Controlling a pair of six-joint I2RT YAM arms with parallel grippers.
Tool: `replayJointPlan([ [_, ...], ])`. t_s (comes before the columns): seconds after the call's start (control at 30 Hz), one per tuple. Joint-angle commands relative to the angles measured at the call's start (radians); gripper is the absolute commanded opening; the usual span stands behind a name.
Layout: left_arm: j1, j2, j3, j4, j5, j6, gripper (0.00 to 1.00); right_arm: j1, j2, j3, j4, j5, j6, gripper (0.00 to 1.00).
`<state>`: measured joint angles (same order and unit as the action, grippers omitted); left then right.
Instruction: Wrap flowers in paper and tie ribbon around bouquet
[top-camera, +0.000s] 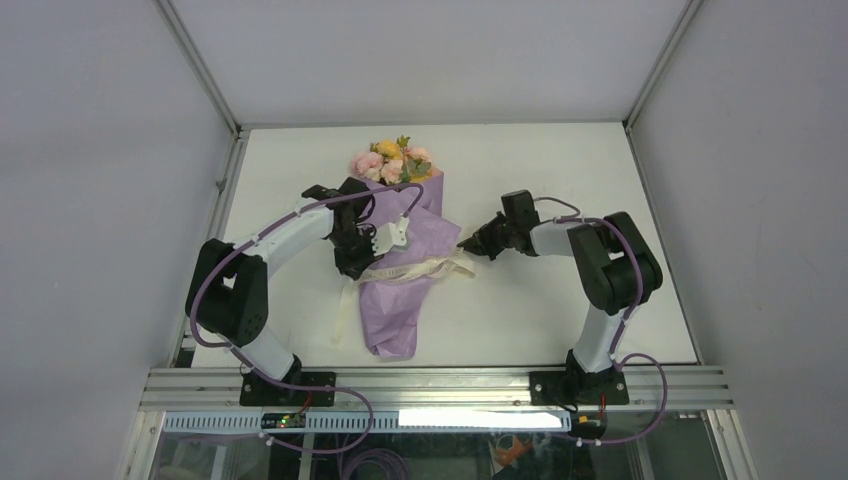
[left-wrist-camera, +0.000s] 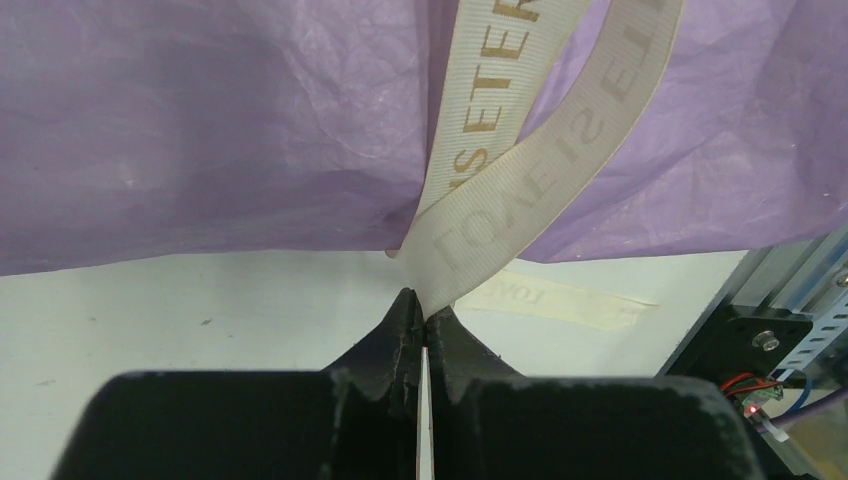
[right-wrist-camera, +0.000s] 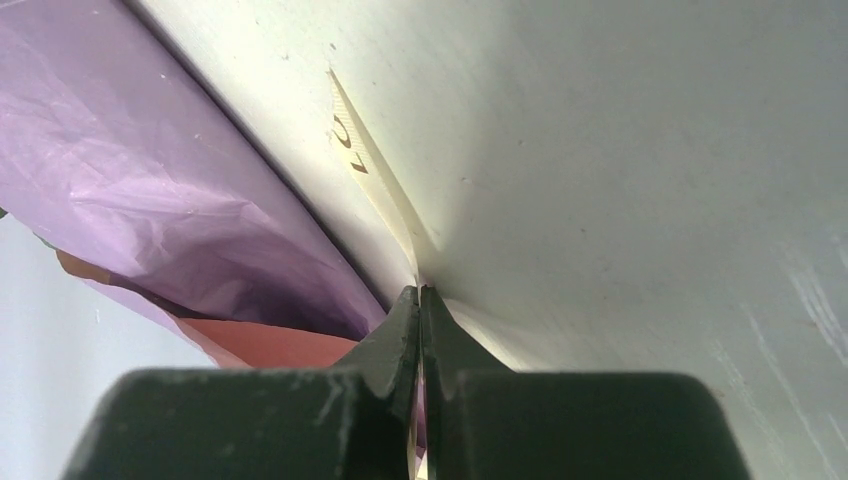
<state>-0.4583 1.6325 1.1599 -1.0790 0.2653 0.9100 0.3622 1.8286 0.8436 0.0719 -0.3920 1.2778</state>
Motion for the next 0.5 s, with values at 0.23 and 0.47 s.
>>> replayJointPlan([
  [0.23,0.021,-0.033,0.033,-0.013,-0.088,-0.012,0.00,-0.125,-0.071,0.014,-0.200,0.128,-0.097,0.00],
  [0.47,0.696,-0.013,-0.036,0.112,-0.381,0.180,0.00,-0.837,-0.491,0.008,-0.634,0.430,-0.475,0.00],
])
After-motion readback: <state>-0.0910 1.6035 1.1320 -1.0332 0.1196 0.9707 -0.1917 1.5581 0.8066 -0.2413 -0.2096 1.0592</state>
